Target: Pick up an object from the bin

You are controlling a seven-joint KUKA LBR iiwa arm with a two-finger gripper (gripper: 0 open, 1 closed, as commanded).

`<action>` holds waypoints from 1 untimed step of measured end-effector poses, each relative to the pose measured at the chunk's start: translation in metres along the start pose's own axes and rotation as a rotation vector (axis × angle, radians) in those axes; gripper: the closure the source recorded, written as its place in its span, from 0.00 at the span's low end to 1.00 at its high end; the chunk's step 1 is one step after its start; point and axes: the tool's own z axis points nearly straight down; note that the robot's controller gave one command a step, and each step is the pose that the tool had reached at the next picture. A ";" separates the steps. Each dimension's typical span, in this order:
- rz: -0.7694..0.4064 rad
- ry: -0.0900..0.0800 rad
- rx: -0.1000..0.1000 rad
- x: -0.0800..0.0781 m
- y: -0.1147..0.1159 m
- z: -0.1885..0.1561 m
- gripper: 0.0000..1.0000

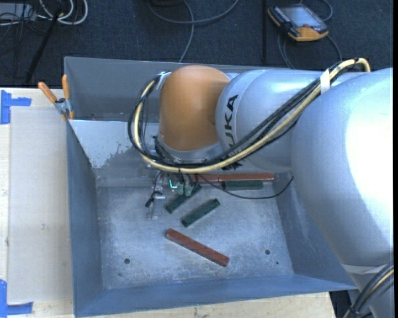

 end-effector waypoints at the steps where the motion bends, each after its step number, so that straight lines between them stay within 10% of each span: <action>1: 0.101 -0.006 0.001 -0.006 -0.081 0.057 0.00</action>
Offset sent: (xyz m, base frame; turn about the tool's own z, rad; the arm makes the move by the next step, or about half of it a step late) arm 0.0057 -0.0766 -0.0546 0.0939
